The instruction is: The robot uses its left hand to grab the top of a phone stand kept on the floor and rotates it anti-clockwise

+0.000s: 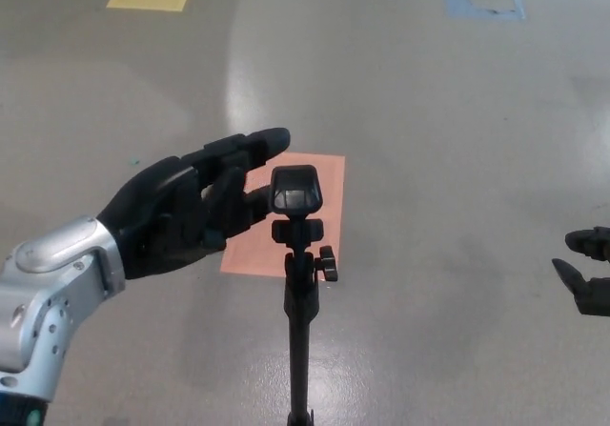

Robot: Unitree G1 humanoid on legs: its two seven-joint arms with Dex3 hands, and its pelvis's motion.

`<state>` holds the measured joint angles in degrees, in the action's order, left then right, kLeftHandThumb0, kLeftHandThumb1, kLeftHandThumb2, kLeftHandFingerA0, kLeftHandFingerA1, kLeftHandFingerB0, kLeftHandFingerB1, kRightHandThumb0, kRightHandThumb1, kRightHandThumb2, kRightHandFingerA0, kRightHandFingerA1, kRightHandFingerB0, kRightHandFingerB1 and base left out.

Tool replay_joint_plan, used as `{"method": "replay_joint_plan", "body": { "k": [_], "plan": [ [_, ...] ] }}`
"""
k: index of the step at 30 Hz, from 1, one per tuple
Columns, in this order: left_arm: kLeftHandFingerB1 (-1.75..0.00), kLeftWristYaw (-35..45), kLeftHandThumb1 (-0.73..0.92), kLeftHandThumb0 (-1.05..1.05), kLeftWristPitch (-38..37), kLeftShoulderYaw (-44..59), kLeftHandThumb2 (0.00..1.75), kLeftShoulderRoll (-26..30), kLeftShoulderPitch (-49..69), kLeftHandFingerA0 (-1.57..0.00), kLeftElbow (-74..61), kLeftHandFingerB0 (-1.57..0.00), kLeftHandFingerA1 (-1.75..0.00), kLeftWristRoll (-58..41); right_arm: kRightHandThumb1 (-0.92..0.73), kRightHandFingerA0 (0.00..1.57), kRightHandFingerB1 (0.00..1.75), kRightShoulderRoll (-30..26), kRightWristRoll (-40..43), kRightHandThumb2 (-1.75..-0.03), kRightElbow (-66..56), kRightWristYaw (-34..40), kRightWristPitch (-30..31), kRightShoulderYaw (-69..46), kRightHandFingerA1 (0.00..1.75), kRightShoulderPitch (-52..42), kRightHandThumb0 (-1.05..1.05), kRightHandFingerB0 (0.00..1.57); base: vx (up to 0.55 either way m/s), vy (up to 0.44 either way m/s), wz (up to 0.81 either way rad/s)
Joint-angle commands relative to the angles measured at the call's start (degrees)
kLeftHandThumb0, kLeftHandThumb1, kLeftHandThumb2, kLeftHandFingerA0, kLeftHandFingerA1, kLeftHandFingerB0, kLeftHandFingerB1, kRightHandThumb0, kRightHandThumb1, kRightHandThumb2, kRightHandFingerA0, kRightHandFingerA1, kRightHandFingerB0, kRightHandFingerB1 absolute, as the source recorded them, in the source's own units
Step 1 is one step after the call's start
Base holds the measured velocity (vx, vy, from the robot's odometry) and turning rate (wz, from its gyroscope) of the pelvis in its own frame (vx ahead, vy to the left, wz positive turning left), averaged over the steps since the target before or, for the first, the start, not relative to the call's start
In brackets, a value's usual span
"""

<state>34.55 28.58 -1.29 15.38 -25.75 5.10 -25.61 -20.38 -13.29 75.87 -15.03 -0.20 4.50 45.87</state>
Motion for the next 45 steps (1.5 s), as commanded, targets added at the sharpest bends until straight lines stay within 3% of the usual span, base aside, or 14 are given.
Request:
{"method": "replay_joint_plan", "body": {
  "k": [1, 4, 5, 20, 22, 24, 29, 31, 34, 36, 37, 39, 41, 45],
  "plan": [
    [0.0, 0.37, 0.81, -1.05, -3.01, 2.22, 1.09, 0.84, -0.05, 0.0, 1.68, 0.0, -0.04, 0.97, -0.7, 0.11, 0.25, -0.7, 0.08, -0.96, 0.24, -0.53, 0.96, -0.42, 0.42, 0.52, -0.72, 0.04, 0.0, 0.0, 0.0],
    [0.0, 0.26, 0.8, -1.04, -3.46, 3.1, 1.07, 1.44, -0.16, 0.0, 2.56, 0.0, -0.04, 1.43, -0.86, 0.17, 0.19, -0.68, -0.18, -0.68, 0.12, -0.5, 0.84, -0.18, 0.3, 0.52, -0.65, 0.07, 0.0, 0.0, 0.0],
    [0.0, 0.13, 0.8, -1.04, -3.66, 3.43, 1.07, 1.82, -0.22, 0.0, 3.08, 0.0, -0.03, 1.74, -0.7, 0.11, 0.26, -0.67, -0.31, -0.96, 0.14, -0.38, 0.76, -0.09, 0.42, 0.51, -0.72, 0.04, 0.0, 0.0, 0.0],
    [-0.04, -4.54, 0.72, -0.94, -13.34, 7.19, 1.03, 5.55, 0.65, 0.0, 14.53, 0.0, -0.09, 8.46, -0.71, 0.13, 0.26, -0.71, -0.61, -0.98, 0.12, -0.37, 0.29, 0.23, 0.43, 0.1, -0.7, 0.04, 0.0, 0.0, 0.0],
    [-0.12, -7.86, 0.68, -0.85, -16.74, 6.69, 1.04, 6.14, 0.74, 0.0, 17.48, 0.0, -0.17, 11.92, -0.87, 0.2, 0.25, -0.67, -0.65, -0.66, 0.12, -0.37, 0.32, 0.31, 0.3, -0.12, -0.66, 0.05, 0.0, 0.0, 0.0],
    [-0.12, -14.52, 0.69, -0.87, -23.52, 4.61, 1.03, 7.81, 0.88, -0.03, 22.8, -0.02, -0.25, 19.25, -0.7, 0.12, 0.26, -0.53, -0.22, -0.97, 0.14, -0.58, 0.56, 0.0, 0.43, -0.38, -0.71, 0.03, 0.0, 0.0, 0.0],
    [-0.33, -24.23, 0.57, -0.62, -28.5, 3.84, 0.75, 8.79, -0.84, -0.09, 35.12, -0.07, -0.37, 23.84, -0.7, 0.12, 0.26, -0.4, -0.03, -0.97, 0.21, -0.35, 0.48, -0.14, 0.43, -1.33, -0.73, 0.03, 0.0, 0.0, 0.0],
    [-0.46, -29.11, 0.46, -0.31, -31.34, 1.47, 0.98, 9.78, -1.49, -0.01, 40.76, 0.0, -0.48, 27.47, -0.7, 0.12, 0.26, -0.29, 0.23, -0.97, 0.22, -0.42, 0.24, -0.36, 0.43, -2.14, -0.73, 0.03, 0.0, 0.0, 0.0],
    [-0.27, -31.25, 0.65, -0.53, -32.6, -0.26, 0.6, 10.5, -1.58, -0.24, 45.96, -0.16, -0.32, 28.93, -0.7, 0.13, 0.26, 0.06, 0.25, -0.97, 0.26, -0.44, 0.26, -0.28, 0.43, -3.03, -0.72, 0.03, 0.0, 0.0, 0.0],
    [-0.27, -31.53, 0.65, -0.53, -32.96, -0.5, 0.6, 10.6, -1.59, -0.24, 47.44, -0.16, -0.32, 28.9, -0.7, 0.13, 0.26, 0.2, 0.0, -0.97, 0.29, -0.24, 0.27, -0.02, 0.43, -3.34, -0.72, 0.03, 0.0, 0.0, 0.0],
    [-0.27, -31.19, 0.68, -0.58, -33.06, -1.04, 0.61, 10.98, -1.58, -0.22, 48.93, -0.16, -0.32, 29.09, -0.87, 0.19, 0.24, 0.35, 0.01, -0.65, 0.3, -0.15, 0.11, 0.01, 0.3, -3.82, -0.65, 0.05, 0.0, 0.0, 0.0],
    [-0.27, -30.45, 0.7, -0.59, -32.92, -2.48, 0.61, 11.77, -1.29, -0.23, 52.35, -0.18, -0.31, 29.61, -0.7, 0.12, 0.26, 0.53, 0.1, -0.97, 0.26, -0.1, -0.39, -0.01, 0.43, -5.29, -0.72, 0.03, 0.0, 0.0, 0.0],
    [-0.28, -30.04, 0.72, -0.58, -33.07, -2.95, 0.62, 11.94, -1.2, -0.26, 54.24, -0.19, -0.32, 29.52, -0.86, 0.21, 0.25, 0.51, -0.01, -0.65, 0.28, 0.01, -0.62, 0.09, 0.31, -6.07, -0.67, 0.05, 0.0, 0.0, 0.0],
    [-0.38, -28.41, 0.64, -0.64, -35.04, -4.38, 0.84, 12.84, 0.08, -0.21, 58.69, -0.14, -0.42, 29.76, -0.86, 0.19, 0.25, 0.93, 0.29, -0.65, 0.2, 0.12, -1.43, -0.12, 0.31, -8.8, -0.66, 0.04, 0.0, 0.0, 0.0]
  ]
}}
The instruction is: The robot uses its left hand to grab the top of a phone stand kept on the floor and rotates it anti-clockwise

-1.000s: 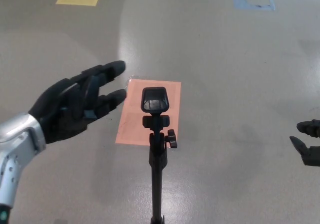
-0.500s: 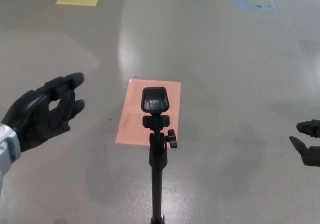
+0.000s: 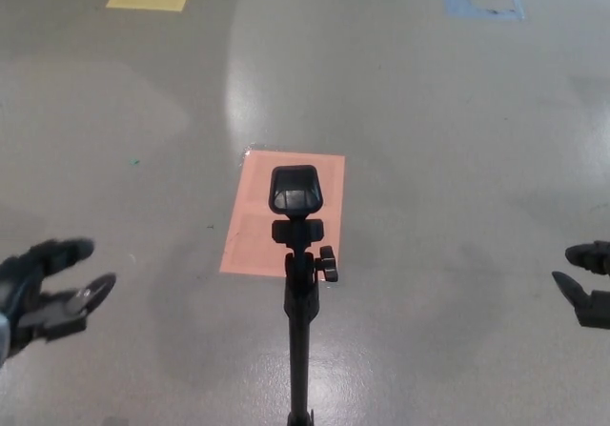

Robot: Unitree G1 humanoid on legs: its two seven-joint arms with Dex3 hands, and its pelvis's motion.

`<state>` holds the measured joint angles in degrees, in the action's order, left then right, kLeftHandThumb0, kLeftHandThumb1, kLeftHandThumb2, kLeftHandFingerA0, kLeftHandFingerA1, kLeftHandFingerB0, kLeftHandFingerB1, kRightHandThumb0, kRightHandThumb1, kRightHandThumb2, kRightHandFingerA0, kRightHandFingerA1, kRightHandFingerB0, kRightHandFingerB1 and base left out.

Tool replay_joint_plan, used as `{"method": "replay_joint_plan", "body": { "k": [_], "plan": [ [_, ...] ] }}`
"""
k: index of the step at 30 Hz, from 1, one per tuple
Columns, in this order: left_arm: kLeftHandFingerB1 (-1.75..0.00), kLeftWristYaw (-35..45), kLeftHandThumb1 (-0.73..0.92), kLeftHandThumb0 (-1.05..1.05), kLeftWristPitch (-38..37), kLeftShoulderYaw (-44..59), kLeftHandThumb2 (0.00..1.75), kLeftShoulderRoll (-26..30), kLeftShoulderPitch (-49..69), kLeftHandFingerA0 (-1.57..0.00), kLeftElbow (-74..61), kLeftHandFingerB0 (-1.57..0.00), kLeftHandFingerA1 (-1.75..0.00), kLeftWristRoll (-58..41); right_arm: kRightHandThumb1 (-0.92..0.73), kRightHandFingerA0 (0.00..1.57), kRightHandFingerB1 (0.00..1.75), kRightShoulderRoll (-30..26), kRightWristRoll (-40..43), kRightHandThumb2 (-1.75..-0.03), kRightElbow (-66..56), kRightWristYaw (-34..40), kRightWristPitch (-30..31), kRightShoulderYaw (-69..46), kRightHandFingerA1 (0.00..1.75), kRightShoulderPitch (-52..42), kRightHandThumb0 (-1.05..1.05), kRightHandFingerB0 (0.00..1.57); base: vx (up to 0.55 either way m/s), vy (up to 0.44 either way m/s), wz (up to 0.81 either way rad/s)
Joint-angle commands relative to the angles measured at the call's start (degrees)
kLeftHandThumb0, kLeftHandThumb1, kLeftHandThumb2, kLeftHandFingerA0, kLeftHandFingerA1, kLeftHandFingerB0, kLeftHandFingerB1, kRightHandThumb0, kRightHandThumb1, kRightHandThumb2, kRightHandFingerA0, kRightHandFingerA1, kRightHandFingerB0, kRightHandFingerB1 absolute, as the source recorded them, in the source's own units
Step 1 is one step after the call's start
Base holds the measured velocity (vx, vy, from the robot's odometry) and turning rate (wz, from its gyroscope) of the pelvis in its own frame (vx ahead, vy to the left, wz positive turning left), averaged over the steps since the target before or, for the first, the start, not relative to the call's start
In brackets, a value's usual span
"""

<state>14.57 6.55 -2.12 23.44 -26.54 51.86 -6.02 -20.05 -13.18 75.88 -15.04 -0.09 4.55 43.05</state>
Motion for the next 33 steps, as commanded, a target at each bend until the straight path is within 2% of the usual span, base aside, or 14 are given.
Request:
{"method": "replay_joint_plan", "body": {
  "k": [1, 6, 7, 8, 9, 10, 11, 26, 27, 33],
  "plan": [
    [-0.28, -7.74, 0.78, -0.59, -13.17, -4.17, 0.63, 5.11, 1.04, -0.26, 12.65, -0.18, -0.31, 10.58, -0.7, 0.12, 0.25, 0.73, 0.38, -0.97, 0.15, 0.07, -1.49, -0.34, 0.43, -6.39, -0.72, 0.03, 0.0, 0.0, 0.0],
    [-0.27, -6.0, 0.79, -0.62, -15.01, -7.14, 0.63, 6.15, 0.9, -0.25, 16.58, -0.19, -0.31, 12.41, -0.69, 0.1, 0.26, 0.98, 1.06, -0.94, -0.06, -0.05, -0.84, -1.11, 0.42, -7.42, -0.69, 0.05, 0.0, 0.0, 0.0],
    [-0.27, -5.58, 0.79, -0.63, -15.12, -7.55, 0.63, 6.29, 0.87, -0.25, 17.39, -0.19, -0.31, 12.54, -0.86, 0.17, 0.24, 1.0, 0.97, -0.65, -0.09, -0.06, -0.89, -1.08, 0.3, -7.64, -0.63, 0.06, 0.0, 0.0, 0.0],
    [-0.27, -5.51, 0.79, -0.63, -15.24, -7.73, 0.63, 6.35, 0.82, -0.25, 17.77, -0.19, -0.31, 12.58, -0.86, 0.17, 0.24, 1.03, 0.9, -0.65, -0.1, -0.06, -0.94, -1.06, 0.3, -7.71, -0.63, 0.06, 0.0, 0.0, 0.0],
    [-0.27, -5.19, 0.8, -0.62, -15.74, -7.97, 0.64, 6.45, 0.85, -0.25, 18.42, -0.18, -0.31, 12.56, -0.7, 0.11, 0.27, 1.12, 0.71, -0.95, -0.16, -0.02, -1.03, -0.95, 0.42, -7.87, -0.7, 0.04, 0.0, 0.0, 0.0],
    [-0.27, -5.02, 0.8, -0.62, -16.1, -8.05, 0.64, 6.49, 0.86, -0.25, 18.73, -0.18, -0.31, 12.51, -0.7, 0.11, 0.27, 1.16, 0.6, -0.95, -0.2, 0.01, -1.06, -0.88, 0.42, -7.95, -0.7, 0.04, 0.0, 0.0, 0.0],
    [-0.27, -4.75, 0.8, -0.63, -16.64, -8.24, 0.64, 6.54, 0.97, -0.25, 19.02, -0.19, -0.31, 12.57, -0.87, 0.19, 0.25, 1.18, 0.25, -0.65, -0.26, 0.15, -1.22, -0.58, 0.3, -8.08, -0.64, 0.05, 0.0, 0.0, 0.0],
    [-0.27, -3.21, 0.79, -0.64, -19.49, -7.91, 0.64, 6.1, 1.1, -0.24, 21.26, -0.18, -0.3, 14.33, -0.86, 0.2, 0.24, 1.52, 0.18, -0.65, -0.13, -0.08, -1.41, -0.43, 0.3, -8.7, -0.64, 0.06, 0.0, 0.0, 0.0],
    [-0.27, -3.26, 0.79, -0.64, -19.77, -7.77, 0.64, 6.05, 1.29, -0.23, 21.32, -0.18, -0.3, 14.41, -0.57, 0.0, 0.49, 1.53, -0.02, -1.1, -0.13, -0.01, -1.41, -0.24, 0.47, -8.83, -0.34, 0.0, 0.0, 0.0, 0.0],
    [-0.27, -3.45, 0.79, -0.62, -20.45, -7.56, 0.64, 5.9, 1.91, -0.22, 21.55, -0.17, -0.3, 14.95, -0.57, 0.0, 0.5, 1.56, -0.32, -1.1, -0.13, 0.18, -1.48, 0.17, 0.47, -9.29, -0.34, 0.0, 0.0, 0.0, 0.0]
  ]
}}
